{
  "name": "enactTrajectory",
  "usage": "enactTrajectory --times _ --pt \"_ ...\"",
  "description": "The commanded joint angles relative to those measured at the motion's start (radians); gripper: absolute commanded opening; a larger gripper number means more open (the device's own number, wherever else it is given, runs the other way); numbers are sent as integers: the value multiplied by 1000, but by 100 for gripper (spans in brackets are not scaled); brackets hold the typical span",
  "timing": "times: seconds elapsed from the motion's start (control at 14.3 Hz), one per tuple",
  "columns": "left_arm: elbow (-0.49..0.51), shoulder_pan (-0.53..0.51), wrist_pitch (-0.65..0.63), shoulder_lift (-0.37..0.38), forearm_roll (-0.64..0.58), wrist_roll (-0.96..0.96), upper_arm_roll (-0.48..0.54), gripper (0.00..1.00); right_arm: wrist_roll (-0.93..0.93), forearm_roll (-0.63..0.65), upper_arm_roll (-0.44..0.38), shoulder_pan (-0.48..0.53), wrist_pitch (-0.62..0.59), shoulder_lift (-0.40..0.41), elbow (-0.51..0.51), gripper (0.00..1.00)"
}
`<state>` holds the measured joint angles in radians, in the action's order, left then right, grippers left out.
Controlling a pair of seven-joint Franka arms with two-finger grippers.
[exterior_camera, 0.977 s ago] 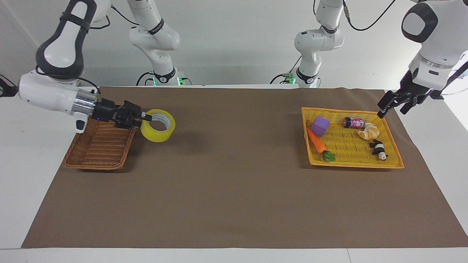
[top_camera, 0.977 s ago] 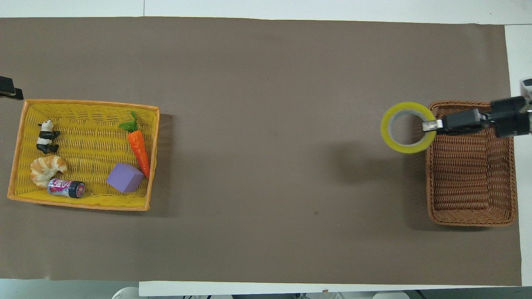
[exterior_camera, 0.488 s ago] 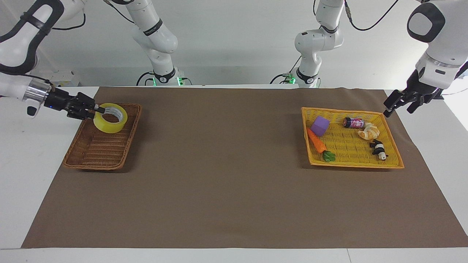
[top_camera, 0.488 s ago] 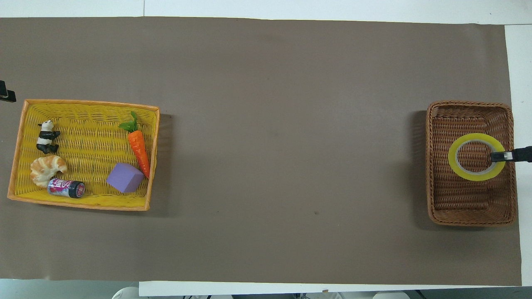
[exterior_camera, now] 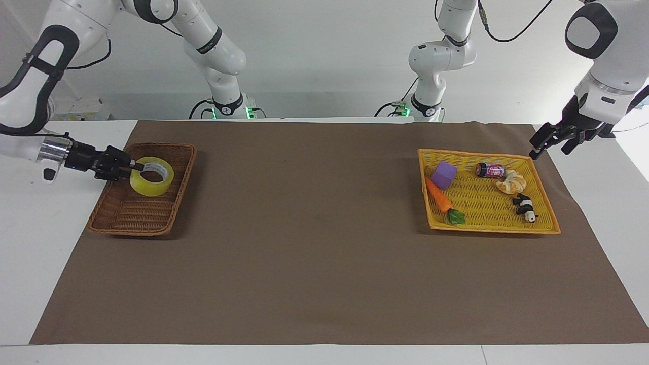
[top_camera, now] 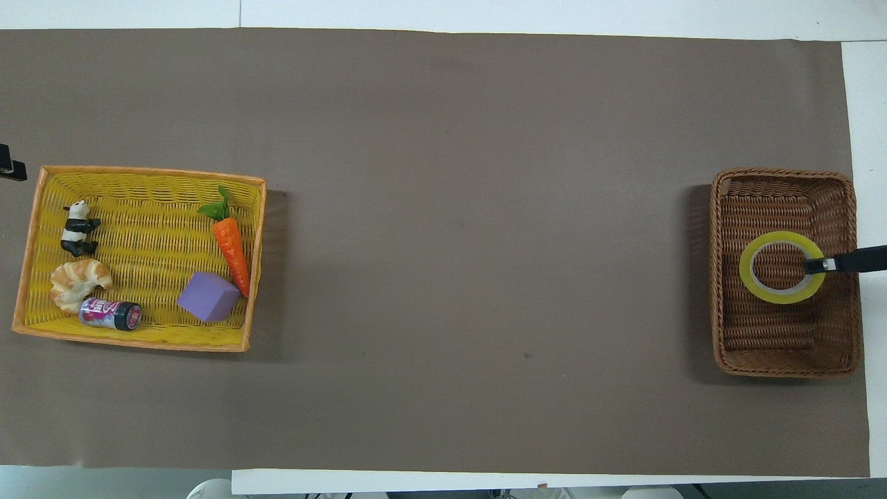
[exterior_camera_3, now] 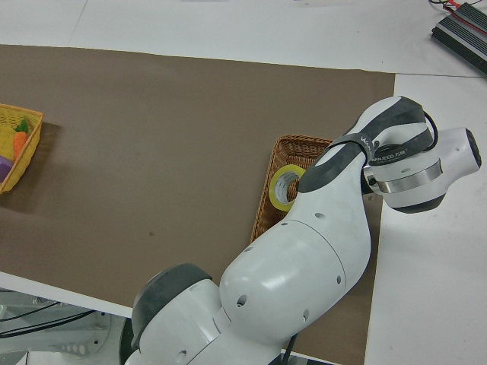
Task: Move tape to another basket
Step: 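Lower the tape into the basket and open the right gripper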
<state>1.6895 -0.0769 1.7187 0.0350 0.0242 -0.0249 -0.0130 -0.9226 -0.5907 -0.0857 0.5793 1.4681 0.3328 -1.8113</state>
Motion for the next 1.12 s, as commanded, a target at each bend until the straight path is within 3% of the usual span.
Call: enactTrajectory --times 0.0,0.28,0.35,0.42,0.49,1.05 --pt "-7 -11 -25 11 -20 9 -8 99 -54 38 9 7 40 -23 -51 0" --pt "-16 -15 -97 20 -40 20 -12 99 -71 60 9 7 75 -27 -77 2" --pt "-25 -15 -141 14 -40 22 -12 99 -71 81 9 5 80 -27 -74 18" --pt "-54 -8 -168 8 -41 22 -12 99 -73 100 9 4 89 -27 -71 54" --pt "-73 -4 -192 3 -43 22 -12 99 -77 103 9 2 93 -26 -69 100" --pt "-123 38 -278 -17 -47 20 -13 99 -82 141 18 -51 116 -56 -17 100"
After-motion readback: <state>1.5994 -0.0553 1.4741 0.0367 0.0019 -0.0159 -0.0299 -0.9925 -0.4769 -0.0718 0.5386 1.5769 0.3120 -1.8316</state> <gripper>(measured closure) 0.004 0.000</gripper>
